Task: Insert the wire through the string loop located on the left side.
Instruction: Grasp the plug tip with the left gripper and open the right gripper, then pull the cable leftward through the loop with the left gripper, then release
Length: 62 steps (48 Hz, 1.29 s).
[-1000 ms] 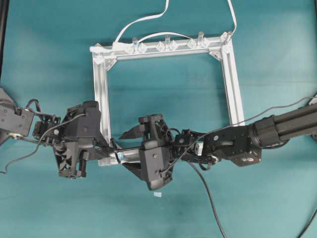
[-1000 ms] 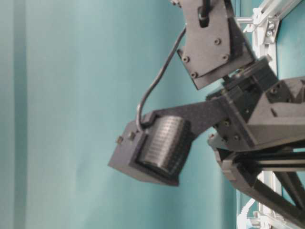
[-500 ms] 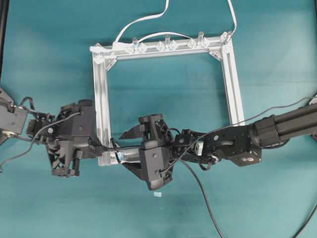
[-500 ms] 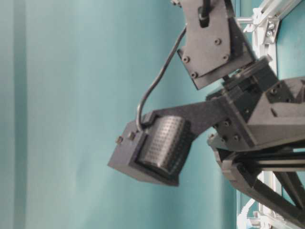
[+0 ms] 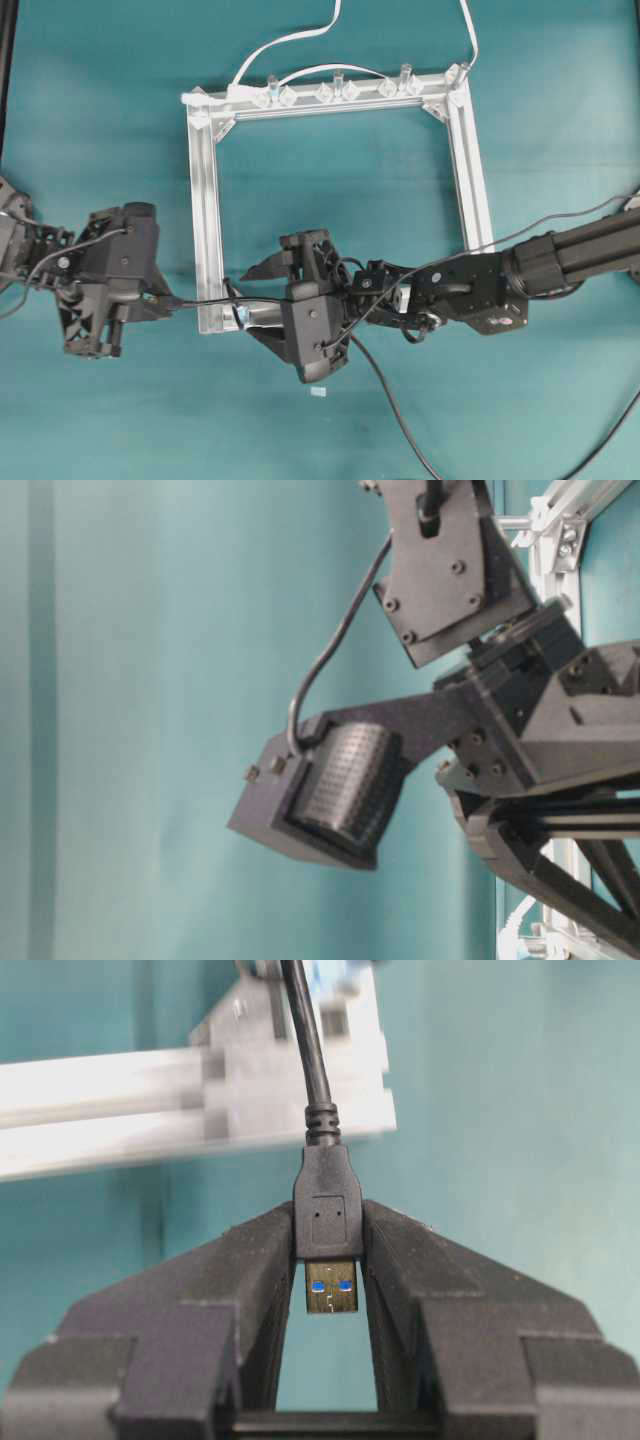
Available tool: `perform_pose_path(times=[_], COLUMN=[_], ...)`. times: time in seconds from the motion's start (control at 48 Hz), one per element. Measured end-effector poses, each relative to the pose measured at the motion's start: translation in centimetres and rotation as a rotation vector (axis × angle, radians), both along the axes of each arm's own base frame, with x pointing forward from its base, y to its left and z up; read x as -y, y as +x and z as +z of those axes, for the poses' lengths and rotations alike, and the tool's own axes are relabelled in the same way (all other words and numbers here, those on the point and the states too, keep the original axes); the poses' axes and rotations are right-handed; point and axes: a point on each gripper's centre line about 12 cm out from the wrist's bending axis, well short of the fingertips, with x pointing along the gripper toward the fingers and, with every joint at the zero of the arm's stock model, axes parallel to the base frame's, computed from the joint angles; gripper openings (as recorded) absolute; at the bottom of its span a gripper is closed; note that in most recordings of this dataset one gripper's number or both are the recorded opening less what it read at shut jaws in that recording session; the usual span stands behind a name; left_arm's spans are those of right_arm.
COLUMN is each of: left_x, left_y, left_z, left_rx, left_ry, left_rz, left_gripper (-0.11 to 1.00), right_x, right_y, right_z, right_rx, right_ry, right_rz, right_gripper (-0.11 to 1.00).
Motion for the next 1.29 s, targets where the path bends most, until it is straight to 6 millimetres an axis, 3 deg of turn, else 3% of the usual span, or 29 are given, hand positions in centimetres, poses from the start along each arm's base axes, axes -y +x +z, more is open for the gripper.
perform_pose_path(times=[0.979,1.292], left_x=[-0.7,-0.2], left_y=[-4.3,-4.7], left_z=[0.2,0.2], left_rx=[0.002,0.001], left_ry=[-0.046,-0.046], left_rz=[0.032,0.003], left_gripper=[0.21,0.21], right_x=[0.0,0.0], right_y=[0.0,0.0], right_z=[-0.1,-0.1], right_rx=[-0.003,-0.003], right_ry=[0.001,0.0], right_rz=[0.0,0.001], right_gripper=[0.86,0.86])
